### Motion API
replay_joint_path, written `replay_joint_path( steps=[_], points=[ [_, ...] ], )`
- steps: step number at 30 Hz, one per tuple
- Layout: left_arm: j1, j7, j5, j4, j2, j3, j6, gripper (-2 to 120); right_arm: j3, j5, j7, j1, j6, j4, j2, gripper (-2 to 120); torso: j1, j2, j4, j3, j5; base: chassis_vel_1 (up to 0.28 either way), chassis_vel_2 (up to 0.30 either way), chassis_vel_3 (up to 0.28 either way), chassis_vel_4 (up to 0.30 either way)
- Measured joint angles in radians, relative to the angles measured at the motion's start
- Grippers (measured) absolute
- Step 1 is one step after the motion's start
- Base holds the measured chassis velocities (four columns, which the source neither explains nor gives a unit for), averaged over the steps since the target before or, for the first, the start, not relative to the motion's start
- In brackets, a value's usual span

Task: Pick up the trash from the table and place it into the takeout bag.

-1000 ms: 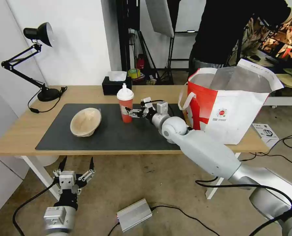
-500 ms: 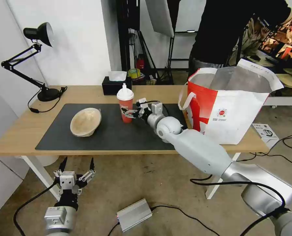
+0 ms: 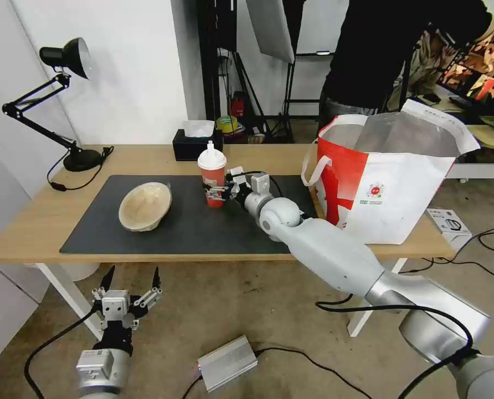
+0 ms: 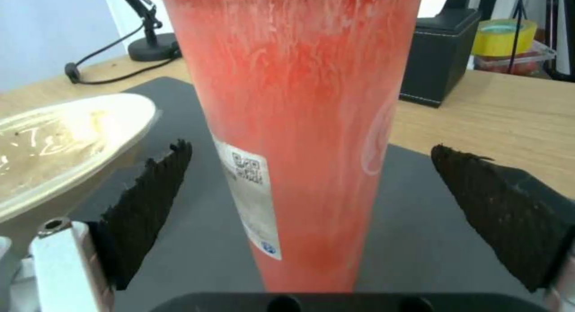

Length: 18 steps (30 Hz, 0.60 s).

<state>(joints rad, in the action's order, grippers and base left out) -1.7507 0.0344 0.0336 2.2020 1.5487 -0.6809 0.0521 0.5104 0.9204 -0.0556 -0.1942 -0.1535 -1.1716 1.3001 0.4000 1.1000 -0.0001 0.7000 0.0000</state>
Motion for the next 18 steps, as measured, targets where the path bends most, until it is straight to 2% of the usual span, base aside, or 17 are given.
replay_joint_path(
  steps=[18],
  points=[
    [0.001,0.0,-0.002,-0.008,0.001,-0.002,0.007,100,0.0,-0.015,0.026,0.017,0.027,0.083,0.06,100,0.0,0.0,0.0001,0.0,-0.0001,0.0,0.0,0.0,0.0]
  ],
)
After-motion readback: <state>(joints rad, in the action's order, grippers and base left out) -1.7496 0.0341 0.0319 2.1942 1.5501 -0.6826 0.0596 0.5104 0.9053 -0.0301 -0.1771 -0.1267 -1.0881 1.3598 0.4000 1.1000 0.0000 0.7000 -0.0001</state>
